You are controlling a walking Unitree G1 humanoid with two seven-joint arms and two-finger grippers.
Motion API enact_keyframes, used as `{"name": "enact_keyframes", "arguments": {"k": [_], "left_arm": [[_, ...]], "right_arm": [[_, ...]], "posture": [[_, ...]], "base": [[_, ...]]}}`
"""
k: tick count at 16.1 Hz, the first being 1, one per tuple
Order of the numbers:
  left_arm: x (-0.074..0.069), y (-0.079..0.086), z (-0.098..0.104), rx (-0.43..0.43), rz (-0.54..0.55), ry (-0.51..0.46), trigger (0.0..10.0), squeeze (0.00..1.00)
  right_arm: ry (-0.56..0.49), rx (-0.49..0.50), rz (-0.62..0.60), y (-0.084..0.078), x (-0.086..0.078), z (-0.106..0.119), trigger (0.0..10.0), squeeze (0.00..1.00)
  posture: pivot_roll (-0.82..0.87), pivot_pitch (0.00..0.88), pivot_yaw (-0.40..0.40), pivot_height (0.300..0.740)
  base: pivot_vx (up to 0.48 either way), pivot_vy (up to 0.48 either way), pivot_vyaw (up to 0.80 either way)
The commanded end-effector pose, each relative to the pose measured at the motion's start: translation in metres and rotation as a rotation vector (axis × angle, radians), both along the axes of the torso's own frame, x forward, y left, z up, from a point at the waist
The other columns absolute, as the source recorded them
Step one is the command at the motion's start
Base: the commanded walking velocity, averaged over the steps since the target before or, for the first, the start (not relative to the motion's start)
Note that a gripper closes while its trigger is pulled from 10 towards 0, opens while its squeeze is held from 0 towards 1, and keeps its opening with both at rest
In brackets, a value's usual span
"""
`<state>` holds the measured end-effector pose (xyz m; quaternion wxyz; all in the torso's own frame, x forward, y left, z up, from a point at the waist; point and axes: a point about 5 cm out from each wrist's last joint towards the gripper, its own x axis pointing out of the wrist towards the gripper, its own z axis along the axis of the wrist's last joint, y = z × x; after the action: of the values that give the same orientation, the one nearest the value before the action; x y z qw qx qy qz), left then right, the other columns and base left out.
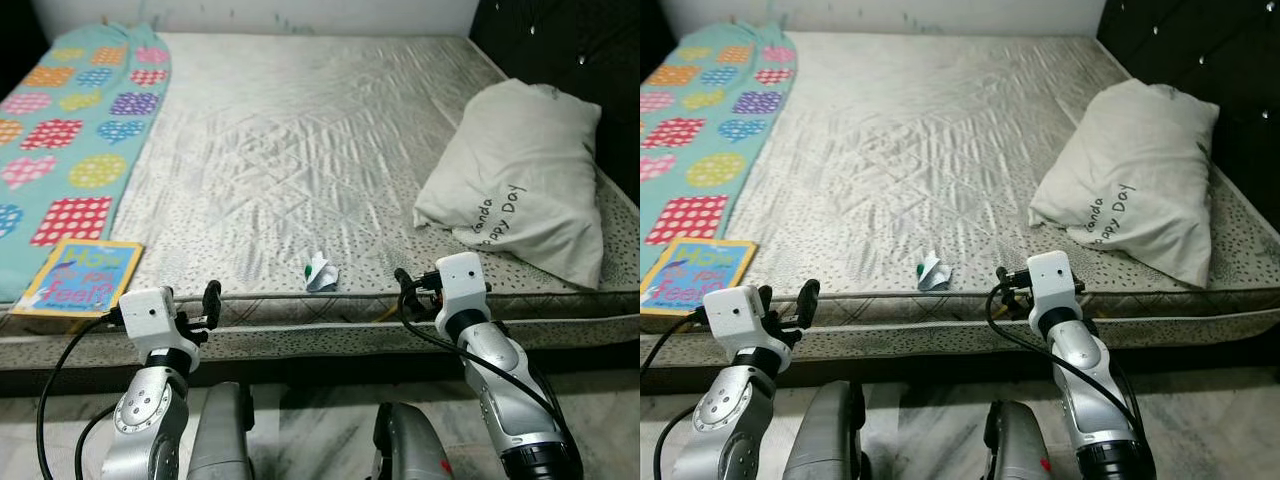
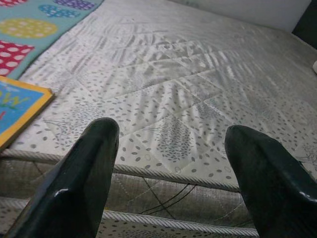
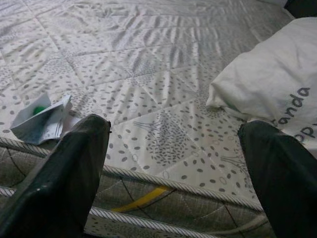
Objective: Clean up the room
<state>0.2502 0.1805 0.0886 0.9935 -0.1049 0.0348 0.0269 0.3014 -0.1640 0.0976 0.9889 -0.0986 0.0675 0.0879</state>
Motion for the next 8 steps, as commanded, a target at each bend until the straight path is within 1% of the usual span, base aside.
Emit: {"name": "enact_keyframes", "arguments": {"k": [1,3,4,5,7,8], "left_arm": [[0.000,-0.002,0.002,0.003,-0.011,-0.012,10.0,0.00],[0.000,-0.003,0.003,-0.006,-0.021,-0.020,10.0,0.00],[0.001,-0.005,0.006,-0.017,-0.031,-0.027,10.0,0.00],[0.001,-0.006,0.007,-0.021,-0.035,-0.029,10.0,0.00],[0.001,-0.006,0.008,-0.025,-0.037,-0.029,10.0,0.00],[0.001,-0.006,0.008,-0.027,-0.037,-0.029,10.0,0.00]], "right_arm": [[-0.010,0.004,0.016,0.003,0.001,0.002,10.0,0.00],[-0.008,0.007,0.030,0.005,0.002,0.003,10.0,0.00],[-0.019,-0.035,0.067,0.010,0.004,0.005,10.0,0.00],[-0.037,-0.044,0.088,0.012,0.004,0.007,10.0,0.00],[-0.051,-0.058,0.097,0.015,0.004,0.009,10.0,0.00],[-0.047,-0.048,0.089,0.015,0.004,0.009,10.0,0.00]], "posture": [[0.02,0.109,-0.041,0.591],[0.02,0.110,-0.041,0.591],[0.02,0.122,-0.038,0.591],[0.02,0.131,-0.037,0.591],[0.02,0.142,-0.040,0.591],[0.02,0.145,-0.040,0.591]], "base": [[0.000,0.000,0.00],[0.000,0.000,0.00],[0.000,0.000,0.00],[0.000,0.000,0.00],[0.000,0.000,0.80],[0.000,0.000,0.80]]}}
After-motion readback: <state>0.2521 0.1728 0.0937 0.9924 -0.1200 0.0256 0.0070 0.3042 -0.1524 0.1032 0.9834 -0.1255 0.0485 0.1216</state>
